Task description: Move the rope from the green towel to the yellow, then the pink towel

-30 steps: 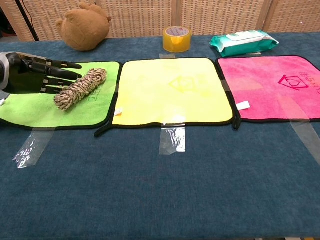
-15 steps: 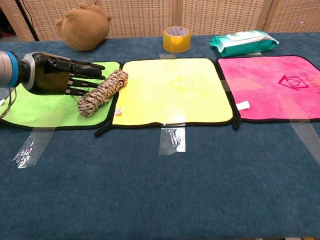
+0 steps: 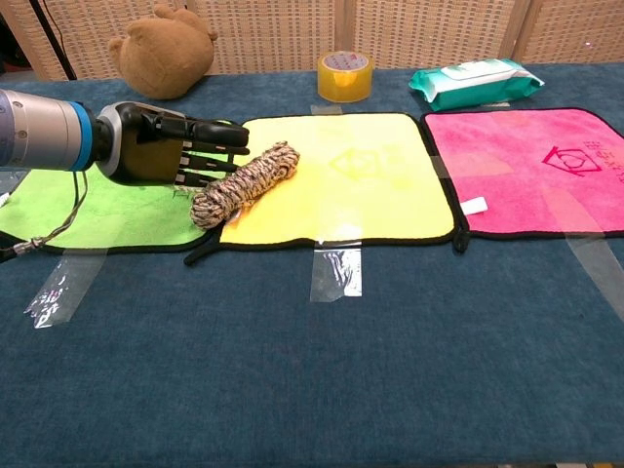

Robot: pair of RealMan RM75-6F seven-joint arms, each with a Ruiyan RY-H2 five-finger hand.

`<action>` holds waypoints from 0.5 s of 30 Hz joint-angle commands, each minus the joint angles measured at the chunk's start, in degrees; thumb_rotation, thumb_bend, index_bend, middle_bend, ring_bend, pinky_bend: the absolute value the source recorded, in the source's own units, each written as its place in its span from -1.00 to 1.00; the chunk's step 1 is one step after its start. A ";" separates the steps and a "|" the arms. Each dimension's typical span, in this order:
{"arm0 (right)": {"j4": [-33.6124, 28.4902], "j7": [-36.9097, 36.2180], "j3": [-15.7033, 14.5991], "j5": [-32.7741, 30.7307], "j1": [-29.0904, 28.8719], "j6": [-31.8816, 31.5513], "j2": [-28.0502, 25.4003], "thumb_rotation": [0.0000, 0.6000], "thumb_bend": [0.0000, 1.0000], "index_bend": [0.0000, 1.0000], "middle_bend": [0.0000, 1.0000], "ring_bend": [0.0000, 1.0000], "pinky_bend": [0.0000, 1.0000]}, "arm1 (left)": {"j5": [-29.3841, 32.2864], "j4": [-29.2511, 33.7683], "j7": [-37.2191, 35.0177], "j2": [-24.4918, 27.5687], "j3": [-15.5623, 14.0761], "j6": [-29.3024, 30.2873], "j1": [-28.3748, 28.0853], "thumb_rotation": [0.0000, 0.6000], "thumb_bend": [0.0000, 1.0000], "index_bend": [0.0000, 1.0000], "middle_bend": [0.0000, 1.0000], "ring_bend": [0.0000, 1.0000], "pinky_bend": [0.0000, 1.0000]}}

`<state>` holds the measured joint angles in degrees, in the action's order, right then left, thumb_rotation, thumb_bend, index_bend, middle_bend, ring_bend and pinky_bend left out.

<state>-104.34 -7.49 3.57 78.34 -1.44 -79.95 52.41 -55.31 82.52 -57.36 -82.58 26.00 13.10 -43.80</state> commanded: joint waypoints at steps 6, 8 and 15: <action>0.17 -0.06 0.15 -0.43 -0.14 0.31 0.03 1.00 -1.00 -1.00 -1.00 -1.00 -1.00 | 4.50 -0.72 3.59 -2.02 -0.33 0.40 -3.79 1.00 -0.86 -1.00 -1.00 -1.00 -1.00; 0.23 -0.13 0.19 -0.58 -0.19 0.43 0.04 1.00 -1.00 -1.00 -1.00 -1.00 -1.00 | 5.88 -1.06 4.53 -2.66 -0.62 0.39 -5.06 1.00 -0.86 -1.00 -1.00 -1.00 -1.00; 0.71 -0.62 0.46 -1.43 -0.32 0.90 0.03 1.00 -1.00 -1.00 -1.00 -1.00 -1.00 | 11.03 -3.55 7.81 -4.99 -1.84 0.62 -10.84 1.00 -0.86 -1.00 -1.00 -1.00 -1.00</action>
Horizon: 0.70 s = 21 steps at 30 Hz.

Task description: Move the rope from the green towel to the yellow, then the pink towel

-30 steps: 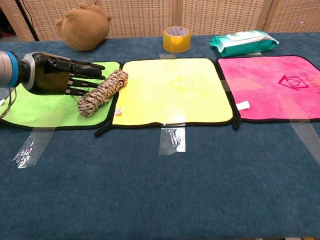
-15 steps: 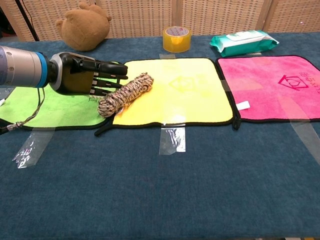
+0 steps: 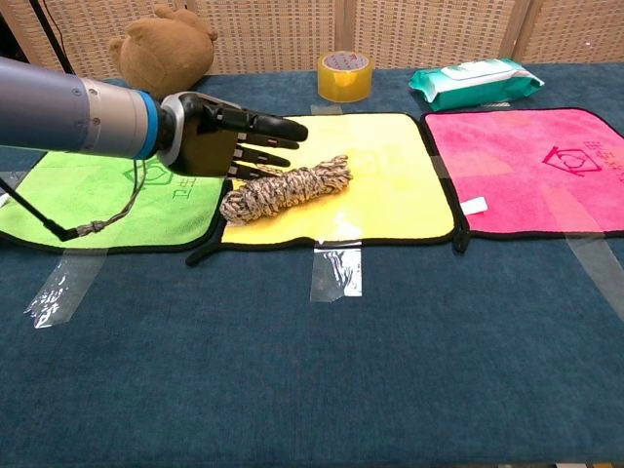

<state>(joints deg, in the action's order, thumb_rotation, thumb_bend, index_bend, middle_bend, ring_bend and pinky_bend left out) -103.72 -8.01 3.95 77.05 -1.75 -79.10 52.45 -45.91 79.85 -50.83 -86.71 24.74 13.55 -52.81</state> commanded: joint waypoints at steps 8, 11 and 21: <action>0.79 -0.94 0.49 -1.44 -0.17 0.75 -0.07 1.00 -1.00 -1.00 -1.00 -1.00 -1.00 | 7.99 -3.25 5.16 -2.97 -2.80 1.07 -9.13 1.00 -0.86 -1.00 -1.00 -1.00 -1.00; 0.93 -1.10 0.59 -1.65 -0.08 0.68 -0.14 1.00 -1.00 -1.00 -1.00 -1.00 -1.00 | 8.96 -2.33 7.33 -2.29 -4.16 2.72 -10.14 1.00 -0.86 -1.00 -1.00 -1.00 -1.00; 0.72 1.89 -0.05 -0.26 -0.43 0.80 0.45 1.00 -1.00 -1.00 -1.00 -1.00 -1.00 | 1.45 12.54 22.41 10.27 -10.19 20.40 -3.55 1.00 -0.87 -1.00 -1.00 -1.00 -1.00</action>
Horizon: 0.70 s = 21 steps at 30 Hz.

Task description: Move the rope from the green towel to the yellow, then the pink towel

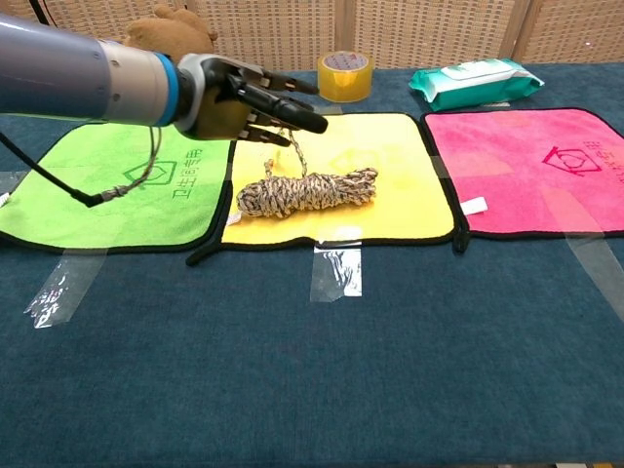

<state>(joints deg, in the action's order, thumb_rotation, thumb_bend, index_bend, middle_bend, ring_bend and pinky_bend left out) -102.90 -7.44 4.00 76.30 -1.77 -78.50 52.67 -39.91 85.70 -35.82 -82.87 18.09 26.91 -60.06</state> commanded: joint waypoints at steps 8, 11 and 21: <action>-0.01 10.73 0.53 5.72 -6.36 4.87 -0.92 1.00 -0.99 -1.00 -1.00 -1.00 -1.00 | -14.87 15.91 19.50 16.43 -9.84 23.39 13.34 1.00 -0.89 -1.00 -1.00 -1.00 -1.00; -0.36 13.46 0.96 8.12 -10.01 8.77 -2.55 1.00 -0.93 -1.00 -1.00 -1.00 -1.00 | -19.28 19.60 21.49 20.21 -11.82 28.15 17.41 1.00 -0.89 -1.00 -1.00 -1.00 -1.00; -5.28 17.92 3.73 11.35 -22.39 22.61 -7.09 1.00 -0.76 -1.00 -1.00 -1.00 -1.00 | -26.51 30.47 37.23 31.17 -19.79 44.30 30.52 1.00 -0.89 -1.00 -1.00 -1.00 -1.00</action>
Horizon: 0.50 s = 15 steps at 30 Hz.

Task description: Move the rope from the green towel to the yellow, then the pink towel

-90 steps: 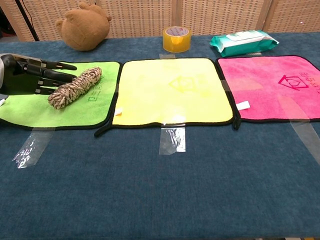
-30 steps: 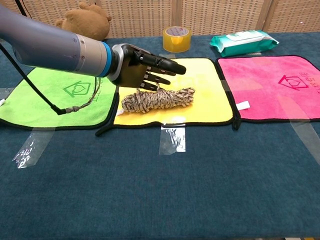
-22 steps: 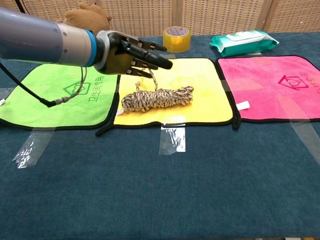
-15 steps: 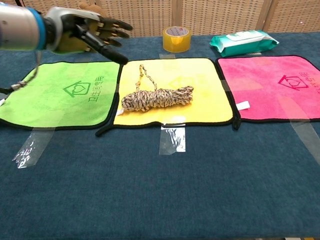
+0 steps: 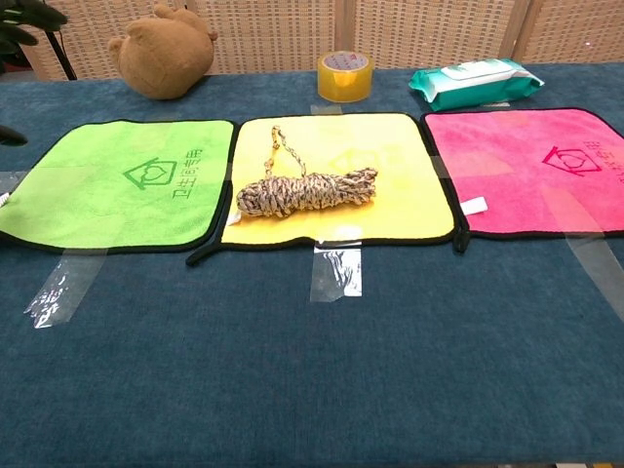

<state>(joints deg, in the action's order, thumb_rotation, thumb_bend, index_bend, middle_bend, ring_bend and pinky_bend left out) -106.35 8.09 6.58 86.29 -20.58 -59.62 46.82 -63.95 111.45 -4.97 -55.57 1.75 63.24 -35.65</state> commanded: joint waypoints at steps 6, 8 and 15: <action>-2.39 6.05 2.47 2.89 -10.58 10.57 1.02 1.00 -0.75 -1.00 -1.00 -1.00 -1.00 | -2.56 7.01 8.28 5.45 -4.89 15.77 13.20 1.00 -0.89 -1.00 -1.00 -1.00 -1.00; -1.84 6.73 2.94 3.51 -13.15 12.67 2.79 1.00 -0.74 -1.00 -1.00 -1.00 -1.00 | -2.79 8.32 7.99 6.87 -5.10 16.78 14.78 1.00 -0.89 -1.00 -1.00 -1.00 -1.00; 0.21 7.14 4.52 4.57 -22.85 20.81 10.17 1.00 -0.61 -1.00 -1.00 -1.00 -1.00 | -4.41 9.55 5.41 9.33 -4.55 19.14 18.81 1.00 -0.89 -1.00 -1.00 -1.00 -1.00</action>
<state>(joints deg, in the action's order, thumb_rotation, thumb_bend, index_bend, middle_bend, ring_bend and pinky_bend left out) -106.96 14.56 10.26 90.56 -40.41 -41.63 54.37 -68.35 120.79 1.08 -46.65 -3.04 82.06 -17.34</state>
